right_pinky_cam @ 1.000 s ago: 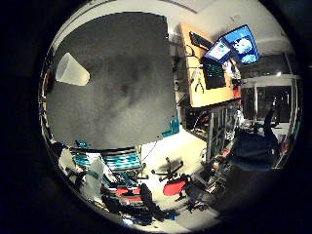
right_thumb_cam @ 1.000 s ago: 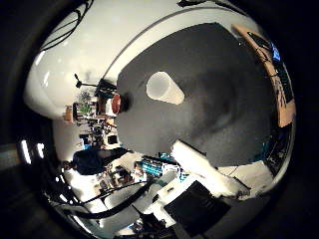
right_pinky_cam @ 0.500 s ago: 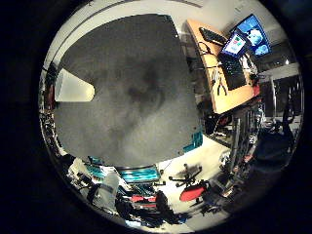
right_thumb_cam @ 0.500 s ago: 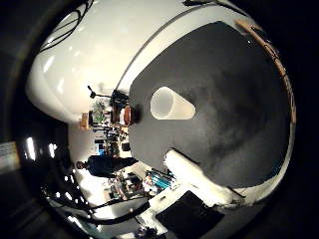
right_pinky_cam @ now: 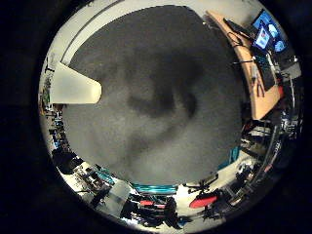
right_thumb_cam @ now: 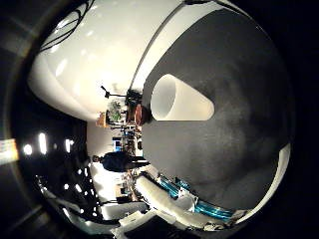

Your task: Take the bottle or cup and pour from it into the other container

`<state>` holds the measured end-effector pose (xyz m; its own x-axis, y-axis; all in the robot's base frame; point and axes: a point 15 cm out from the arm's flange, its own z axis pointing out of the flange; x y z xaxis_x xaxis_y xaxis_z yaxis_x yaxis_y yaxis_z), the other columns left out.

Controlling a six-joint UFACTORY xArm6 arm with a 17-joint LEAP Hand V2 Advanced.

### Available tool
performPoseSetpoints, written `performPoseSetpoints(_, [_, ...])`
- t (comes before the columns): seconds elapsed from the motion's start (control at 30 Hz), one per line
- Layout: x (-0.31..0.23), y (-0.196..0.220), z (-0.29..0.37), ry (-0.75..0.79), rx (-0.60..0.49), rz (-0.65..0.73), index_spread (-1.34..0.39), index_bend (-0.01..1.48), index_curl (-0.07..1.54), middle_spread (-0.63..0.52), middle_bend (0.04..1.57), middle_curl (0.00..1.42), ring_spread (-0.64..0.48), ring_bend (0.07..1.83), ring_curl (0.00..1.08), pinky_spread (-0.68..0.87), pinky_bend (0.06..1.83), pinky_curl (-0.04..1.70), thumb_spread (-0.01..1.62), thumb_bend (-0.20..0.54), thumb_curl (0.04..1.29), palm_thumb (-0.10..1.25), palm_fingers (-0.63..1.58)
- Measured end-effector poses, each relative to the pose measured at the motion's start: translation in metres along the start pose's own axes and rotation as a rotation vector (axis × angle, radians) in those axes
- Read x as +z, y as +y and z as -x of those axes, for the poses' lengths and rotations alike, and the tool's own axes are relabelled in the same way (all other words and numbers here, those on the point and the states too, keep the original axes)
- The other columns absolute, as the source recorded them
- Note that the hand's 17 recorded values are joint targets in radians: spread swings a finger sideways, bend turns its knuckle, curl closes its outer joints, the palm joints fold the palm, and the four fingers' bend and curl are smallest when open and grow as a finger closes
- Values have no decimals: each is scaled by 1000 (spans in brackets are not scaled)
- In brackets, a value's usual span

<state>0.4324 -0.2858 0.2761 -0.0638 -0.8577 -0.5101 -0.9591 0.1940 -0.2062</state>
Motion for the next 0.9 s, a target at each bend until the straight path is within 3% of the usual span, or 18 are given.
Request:
performPoseSetpoints(0.17, [23, 5, -14, -22, -11, 3, -248, 124, 192, 176, 181, 292, 192, 260, 270, 374, 443, 325, 885, -30, 297, 390, -67])
performPoseSetpoints(0.47, [45, -3, -10, -130, -57, -116, -216, 139, 199, 165, 189, 296, 177, 276, 275, 363, 433, 321, 886, -32, 300, 417, -31])
performPoseSetpoints(0.9, [47, 3, -12, -179, -61, -159, -203, 140, 214, 163, 192, 307, 173, 306, 279, 366, 445, 323, 883, -32, 300, 416, -21])
